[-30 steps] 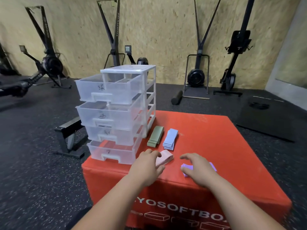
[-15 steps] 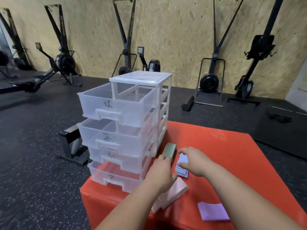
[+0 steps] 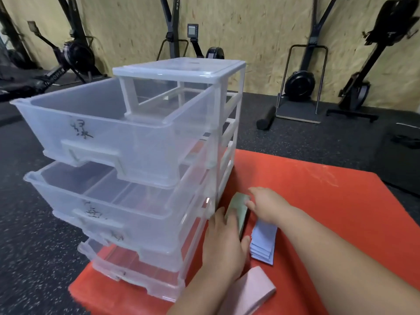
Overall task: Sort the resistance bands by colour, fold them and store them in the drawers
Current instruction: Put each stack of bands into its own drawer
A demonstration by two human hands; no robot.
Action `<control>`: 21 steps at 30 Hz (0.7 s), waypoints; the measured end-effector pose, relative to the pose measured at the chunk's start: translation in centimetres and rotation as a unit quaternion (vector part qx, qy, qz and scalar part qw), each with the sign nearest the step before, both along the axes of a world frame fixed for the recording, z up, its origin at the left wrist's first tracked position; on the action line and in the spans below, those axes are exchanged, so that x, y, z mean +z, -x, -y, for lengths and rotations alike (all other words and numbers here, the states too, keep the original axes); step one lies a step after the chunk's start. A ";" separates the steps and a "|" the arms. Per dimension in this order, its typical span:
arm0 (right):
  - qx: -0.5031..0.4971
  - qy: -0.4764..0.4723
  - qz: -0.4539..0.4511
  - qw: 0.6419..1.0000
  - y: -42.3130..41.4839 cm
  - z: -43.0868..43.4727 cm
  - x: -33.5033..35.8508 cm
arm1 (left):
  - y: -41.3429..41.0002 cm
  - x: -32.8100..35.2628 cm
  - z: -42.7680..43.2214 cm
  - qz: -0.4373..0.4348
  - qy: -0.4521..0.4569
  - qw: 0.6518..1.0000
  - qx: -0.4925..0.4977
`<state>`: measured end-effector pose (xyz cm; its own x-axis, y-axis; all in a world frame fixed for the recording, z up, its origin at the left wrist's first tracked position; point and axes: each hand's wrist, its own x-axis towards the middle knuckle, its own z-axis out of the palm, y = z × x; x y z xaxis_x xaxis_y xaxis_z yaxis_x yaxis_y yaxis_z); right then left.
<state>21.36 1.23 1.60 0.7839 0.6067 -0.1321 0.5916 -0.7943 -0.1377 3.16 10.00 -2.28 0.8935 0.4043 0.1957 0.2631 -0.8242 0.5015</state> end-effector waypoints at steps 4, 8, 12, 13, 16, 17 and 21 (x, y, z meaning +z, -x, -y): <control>0.009 0.024 -0.012 1.000 -2.0 -1.5 -1.6 | -1.4 0.0 -1.0 -0.005 0.007 1.000 -0.011; 0.006 0.016 -0.065 0.998 -3.4 -2.1 -2.2 | -2.2 -0.7 -1.5 -0.035 0.016 0.999 -0.008; 0.021 -0.027 -0.082 0.996 -4.0 -2.2 -1.7 | -2.6 -1.0 -1.4 -0.033 0.005 0.999 0.011; 0.027 -0.036 -0.086 0.995 -4.0 -2.2 -1.5 | -2.7 -1.0 -1.4 -0.030 0.006 0.999 0.016; 0.032 -0.037 -0.094 0.994 -4.0 -2.3 -1.5 | -2.6 -0.9 -1.4 -0.021 0.015 0.999 0.028; 0.036 -0.042 -0.099 0.994 -3.8 -2.3 -1.3 | -2.6 -0.8 -1.4 -0.021 0.015 0.999 0.029; 0.048 -0.031 -0.099 0.993 -3.4 -2.3 -0.7 | -2.6 -0.8 -1.4 -0.026 0.017 0.999 0.032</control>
<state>24.81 3.55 0.92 0.6845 0.6894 -0.2371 0.6208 -0.7216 -0.3064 5.73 11.38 -3.06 0.8741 0.4668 0.1345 0.3415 -0.7874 0.5132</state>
